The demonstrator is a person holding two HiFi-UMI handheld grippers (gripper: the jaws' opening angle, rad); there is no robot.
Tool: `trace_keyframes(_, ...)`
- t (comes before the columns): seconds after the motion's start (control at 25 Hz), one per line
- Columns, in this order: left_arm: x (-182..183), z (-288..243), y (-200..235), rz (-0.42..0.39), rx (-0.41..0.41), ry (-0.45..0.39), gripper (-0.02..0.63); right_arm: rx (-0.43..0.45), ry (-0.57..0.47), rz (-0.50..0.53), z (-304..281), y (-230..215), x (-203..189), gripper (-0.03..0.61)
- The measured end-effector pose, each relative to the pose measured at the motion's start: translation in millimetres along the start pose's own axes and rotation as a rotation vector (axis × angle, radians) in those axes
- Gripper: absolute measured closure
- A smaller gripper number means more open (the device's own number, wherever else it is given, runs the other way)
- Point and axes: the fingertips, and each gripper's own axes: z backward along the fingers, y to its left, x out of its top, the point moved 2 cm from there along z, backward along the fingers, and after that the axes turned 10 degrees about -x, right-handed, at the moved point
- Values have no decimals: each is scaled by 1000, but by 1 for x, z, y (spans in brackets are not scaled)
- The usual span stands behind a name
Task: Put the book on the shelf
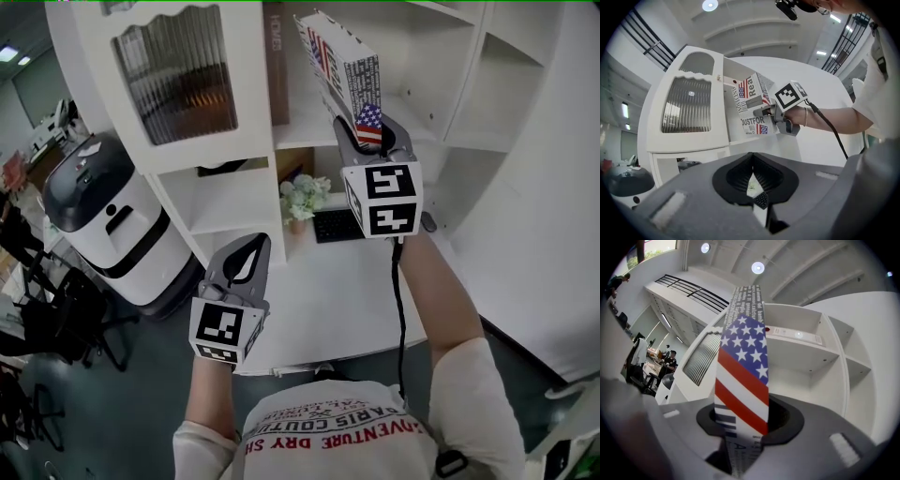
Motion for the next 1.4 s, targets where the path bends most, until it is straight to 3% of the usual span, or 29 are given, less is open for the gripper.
trace_keyframes(0.16,5,-9,17,-43,37,-8,609,17,47,-23,-32,1,-16,422)
trace_keyframes(0.96,-16,-78,81,-11,121,-1,609,107,140,55,-161,14,-45,419)
trace_keyframes(1.16,-27,-89,89,11,122,16,609,171,190,77,-181,24,-50,367)
trace_keyframes(1.4,-33,-96,93,20,118,22,609,198,218,95,-200,30,-54,352)
